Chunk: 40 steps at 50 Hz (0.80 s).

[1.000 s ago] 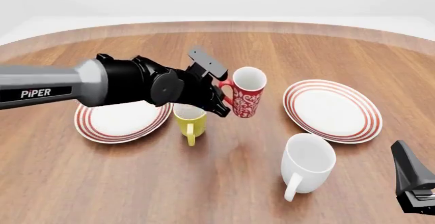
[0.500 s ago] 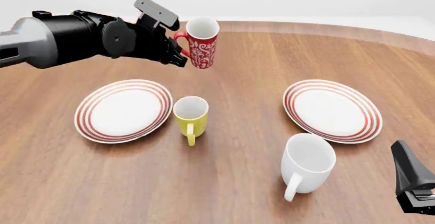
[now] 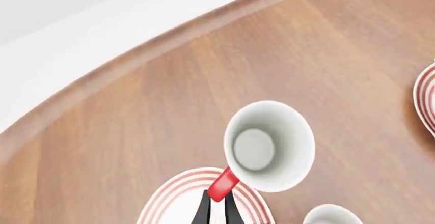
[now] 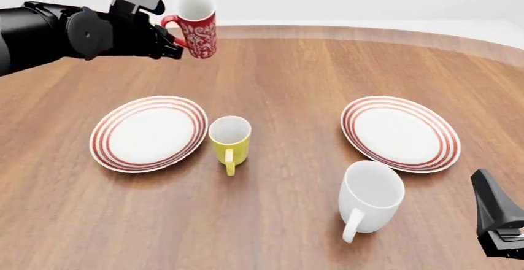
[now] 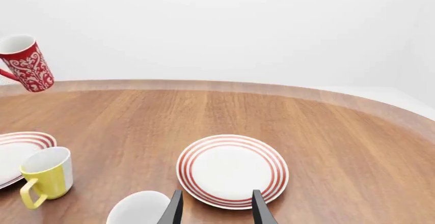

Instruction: Put the red mug on the left plate.

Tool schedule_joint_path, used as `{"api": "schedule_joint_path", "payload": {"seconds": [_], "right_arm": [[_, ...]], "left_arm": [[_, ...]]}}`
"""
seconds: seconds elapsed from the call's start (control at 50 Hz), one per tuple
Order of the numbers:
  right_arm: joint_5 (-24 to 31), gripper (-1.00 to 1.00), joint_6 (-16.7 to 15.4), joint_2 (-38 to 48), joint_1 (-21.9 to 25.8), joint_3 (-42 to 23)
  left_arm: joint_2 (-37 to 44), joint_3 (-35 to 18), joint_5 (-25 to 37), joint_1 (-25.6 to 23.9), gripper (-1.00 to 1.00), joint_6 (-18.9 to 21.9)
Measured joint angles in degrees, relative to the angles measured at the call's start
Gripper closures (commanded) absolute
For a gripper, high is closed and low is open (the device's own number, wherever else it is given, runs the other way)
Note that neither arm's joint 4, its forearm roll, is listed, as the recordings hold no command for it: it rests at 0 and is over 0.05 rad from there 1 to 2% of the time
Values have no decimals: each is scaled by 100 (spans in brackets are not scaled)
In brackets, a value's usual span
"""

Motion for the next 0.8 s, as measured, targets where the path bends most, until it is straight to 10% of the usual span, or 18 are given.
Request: {"api": "schedule_joint_path", "payload": {"seconds": [0.8], "right_arm": [[1, -100, -1, 0, 2, -1]], "left_arm": [[-46, 1470, -1324, 763, 100, -377]]}}
